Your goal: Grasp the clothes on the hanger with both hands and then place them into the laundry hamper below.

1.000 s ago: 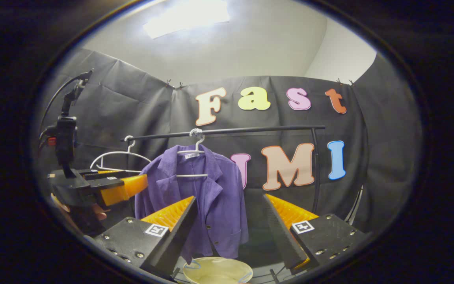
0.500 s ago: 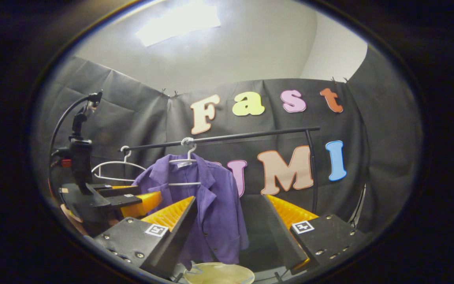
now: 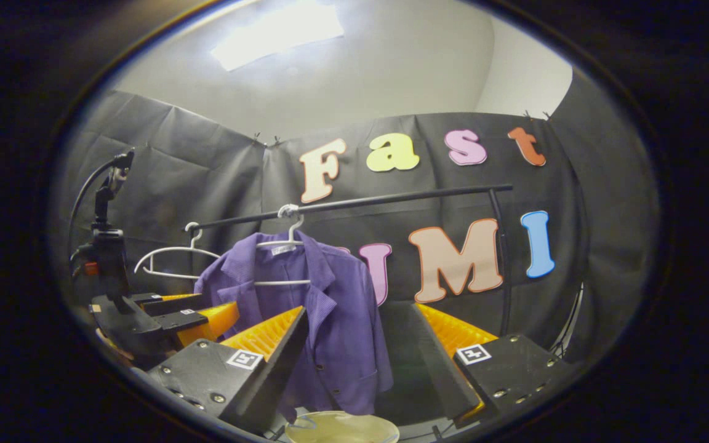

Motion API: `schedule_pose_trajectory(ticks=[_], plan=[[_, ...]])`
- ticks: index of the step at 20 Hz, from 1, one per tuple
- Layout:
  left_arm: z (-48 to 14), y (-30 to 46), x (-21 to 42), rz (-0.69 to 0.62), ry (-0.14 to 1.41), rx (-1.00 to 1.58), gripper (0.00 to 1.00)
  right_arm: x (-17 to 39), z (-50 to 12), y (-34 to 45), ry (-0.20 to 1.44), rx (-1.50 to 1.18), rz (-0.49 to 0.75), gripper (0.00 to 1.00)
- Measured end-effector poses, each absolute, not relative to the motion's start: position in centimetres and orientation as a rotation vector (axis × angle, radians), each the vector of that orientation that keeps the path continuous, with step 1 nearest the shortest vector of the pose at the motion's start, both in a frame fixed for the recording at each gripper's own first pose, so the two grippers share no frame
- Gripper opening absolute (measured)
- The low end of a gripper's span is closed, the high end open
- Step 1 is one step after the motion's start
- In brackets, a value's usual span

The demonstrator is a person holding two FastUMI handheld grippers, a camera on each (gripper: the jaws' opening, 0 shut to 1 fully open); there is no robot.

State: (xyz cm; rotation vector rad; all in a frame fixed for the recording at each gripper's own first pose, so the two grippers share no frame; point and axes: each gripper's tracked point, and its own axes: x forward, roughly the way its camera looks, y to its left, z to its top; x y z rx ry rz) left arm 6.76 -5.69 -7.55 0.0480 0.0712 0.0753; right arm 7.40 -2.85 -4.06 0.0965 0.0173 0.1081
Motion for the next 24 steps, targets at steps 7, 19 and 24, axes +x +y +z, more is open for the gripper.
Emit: schedule_pose_trajectory(ticks=[7, 19, 24], plan=[[-12.7, -5.2, 9.2, 0.107, 0.154, 0.066, 0.93, 13.5, -8.9, 0.5, 0.106, 0.130, 0.202, 0.98], [-14.2, -4.1, 14.3, 0.100, 0.145, 0.056, 0.40, 23.0, -15.4, 6.7, 0.201, 0.097, 0.390, 0.94], [-13.6, -3.5, 14.2, 0.079, 0.155, -0.053, 0.02, 27.5, -15.7, 7.9, 0.185, 0.108, 0.355, 0.98]])
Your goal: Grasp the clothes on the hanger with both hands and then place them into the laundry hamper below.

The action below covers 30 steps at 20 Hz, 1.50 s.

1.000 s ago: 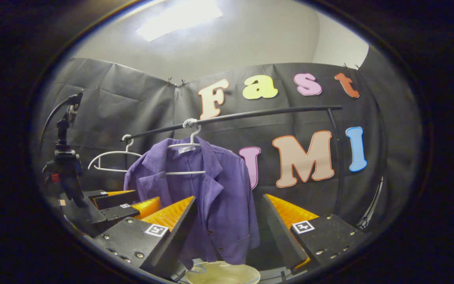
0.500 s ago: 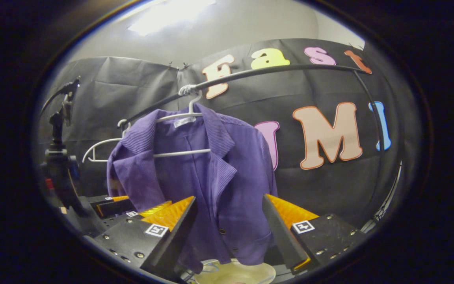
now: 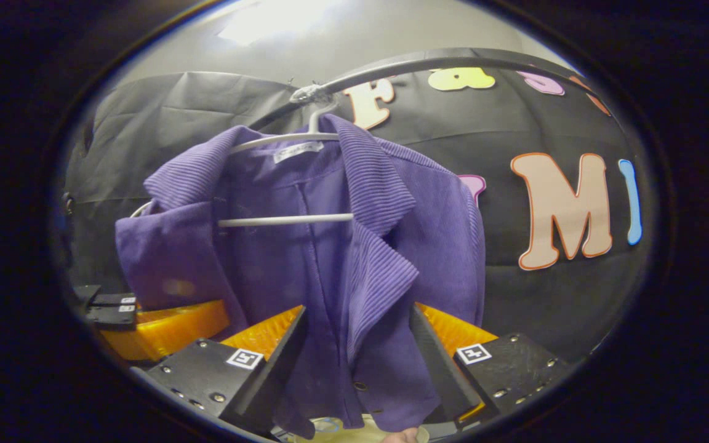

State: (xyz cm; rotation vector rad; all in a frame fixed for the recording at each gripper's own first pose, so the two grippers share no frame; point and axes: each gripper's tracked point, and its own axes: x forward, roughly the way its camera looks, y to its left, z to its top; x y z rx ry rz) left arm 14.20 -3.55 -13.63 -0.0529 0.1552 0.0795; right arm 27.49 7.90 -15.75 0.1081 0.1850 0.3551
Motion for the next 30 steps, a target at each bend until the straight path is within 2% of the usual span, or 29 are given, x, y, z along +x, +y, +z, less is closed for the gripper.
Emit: schedule_pose_trajectory(ticks=[2, 3, 6, 8, 9, 10, 11, 16, 18, 19, 26, 30], plan=[[-13.6, -3.5, 14.0, 0.062, 0.166, -0.063, 0.03, 29.4, -16.2, 8.0, 0.197, 0.113, 0.320, 0.99], [-13.6, -3.7, 13.8, 0.047, 0.170, -0.055, 0.00, 29.8, -16.4, 8.7, 0.213, 0.132, 0.331, 0.99], [-13.0, -4.5, 13.3, 0.007, 0.158, -0.046, 0.02, 30.8, -16.3, 10.8, 0.217, 0.153, 0.374, 0.98], [-12.7, -4.9, 13.0, -0.008, 0.153, -0.049, 0.02, 32.1, -17.5, 9.3, 0.240, 0.108, 0.271, 0.41], [-12.3, -5.3, 12.9, -0.022, 0.146, -0.052, 0.02, 31.9, -17.6, 9.5, 0.259, 0.141, 0.280, 0.12], [-12.0, -5.5, 12.6, -0.036, 0.145, -0.052, 0.02, 31.2, -17.3, 10.0, 0.271, 0.183, 0.299, 0.14], [-11.9, -5.8, 12.5, -0.056, 0.151, -0.056, 0.02, 30.6, -17.1, 10.0, 0.271, 0.225, 0.310, 0.00], [-10.6, -6.1, 11.3, -0.121, 0.143, -0.045, 0.01, 30.9, -17.1, 10.2, 0.288, 0.191, 0.335, 0.02], [-10.1, -6.4, 10.7, -0.151, 0.145, -0.042, 0.00, 30.9, -17.5, 9.8, 0.303, 0.149, 0.315, 0.07], [-9.6, -6.4, 10.3, -0.159, 0.142, -0.045, 0.01, 30.9, -17.5, 9.4, 0.305, 0.104, 0.299, 0.02], [-5.3, -4.3, 6.9, -0.215, 0.090, -0.073, 0.00, 30.8, -16.0, 8.6, 0.273, 0.084, 0.238, 0.02], [-2.8, -0.5, 6.0, -0.161, 0.039, -0.045, 0.00, 31.2, -13.8, 7.1, 0.220, 0.105, 0.189, 0.02]])
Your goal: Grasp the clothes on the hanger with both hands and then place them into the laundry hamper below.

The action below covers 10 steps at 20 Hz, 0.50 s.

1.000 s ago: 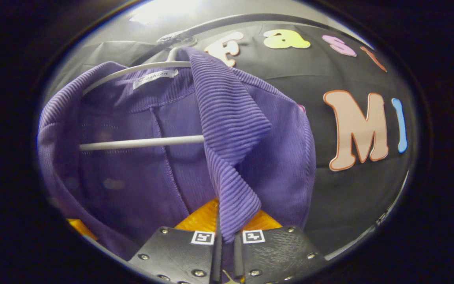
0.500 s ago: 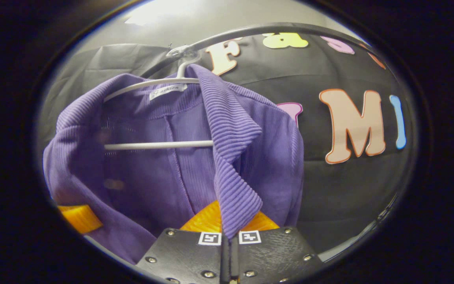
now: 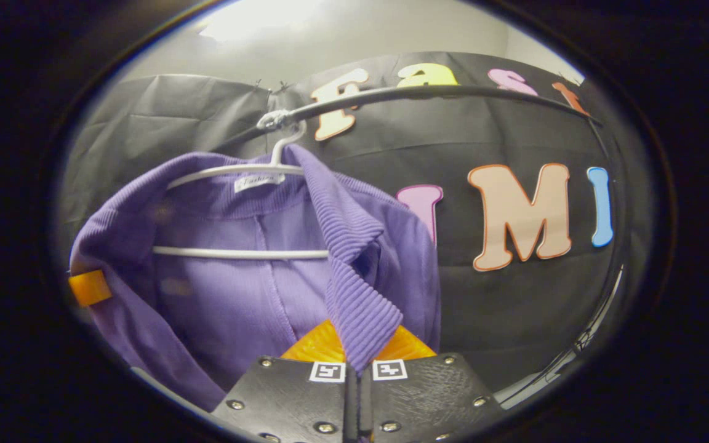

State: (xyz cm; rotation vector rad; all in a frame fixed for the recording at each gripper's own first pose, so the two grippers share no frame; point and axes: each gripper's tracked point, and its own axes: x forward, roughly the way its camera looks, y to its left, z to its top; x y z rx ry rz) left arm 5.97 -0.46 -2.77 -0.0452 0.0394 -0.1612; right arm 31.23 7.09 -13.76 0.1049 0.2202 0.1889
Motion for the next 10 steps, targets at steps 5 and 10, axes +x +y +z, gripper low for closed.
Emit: schedule_pose_trajectory(ticks=[5, 10], plan=[[-1.0, 4.0, 5.8, -0.088, 0.017, -0.036, 0.01, 31.1, -11.0, 4.9, 0.144, 0.070, 0.152, 0.02], [-0.2, 7.1, 6.6, -0.018, -0.010, -0.027, 0.01, 33.1, -8.7, 2.1, 0.080, -0.014, 0.065, 0.00]])
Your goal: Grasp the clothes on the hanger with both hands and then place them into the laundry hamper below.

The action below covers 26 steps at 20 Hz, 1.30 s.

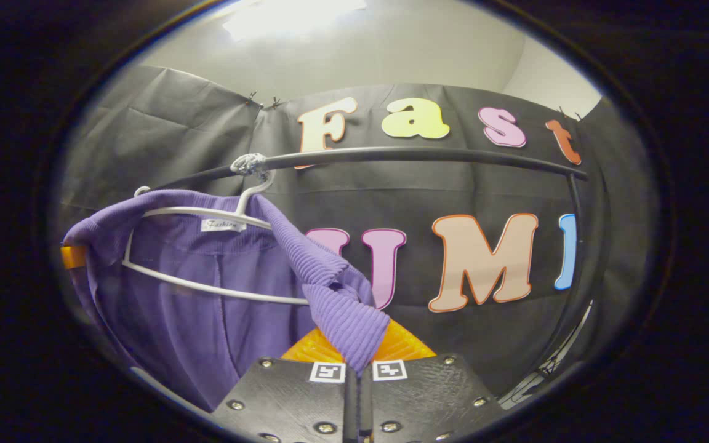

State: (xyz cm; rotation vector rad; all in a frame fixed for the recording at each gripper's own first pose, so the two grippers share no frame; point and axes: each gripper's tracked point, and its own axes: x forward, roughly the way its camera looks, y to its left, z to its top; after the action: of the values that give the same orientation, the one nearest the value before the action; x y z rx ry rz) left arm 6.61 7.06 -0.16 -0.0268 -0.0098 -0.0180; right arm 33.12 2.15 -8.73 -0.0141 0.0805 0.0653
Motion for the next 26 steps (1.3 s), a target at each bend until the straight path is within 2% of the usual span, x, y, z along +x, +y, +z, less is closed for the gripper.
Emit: schedule_pose_trajectory(ticks=[12, 13, 14, 18, 26], plan=[[6.1, 12.8, 12.6, 0.197, -0.157, 0.135, 0.00, 40.8, -6.7, -2.8, -0.020, -0.057, -0.142, 0.02], [6.3, 12.6, 13.3, 0.196, -0.161, 0.133, 0.00, 41.6, -6.6, -2.8, -0.028, -0.051, -0.148, 0.07], [6.2, 12.3, 13.9, 0.187, -0.158, 0.134, 0.00, 42.4, -6.8, -2.9, -0.028, -0.048, -0.150, 0.02], [5.5, 12.2, 15.8, 0.172, -0.131, 0.129, 0.00, 45.2, -7.5, -4.1, -0.009, -0.056, -0.188, 0.02], [4.2, 14.6, 20.0, 0.237, -0.106, 0.188, 0.00, 50.1, -6.7, -5.9, -0.087, -0.099, -0.228, 0.02]])
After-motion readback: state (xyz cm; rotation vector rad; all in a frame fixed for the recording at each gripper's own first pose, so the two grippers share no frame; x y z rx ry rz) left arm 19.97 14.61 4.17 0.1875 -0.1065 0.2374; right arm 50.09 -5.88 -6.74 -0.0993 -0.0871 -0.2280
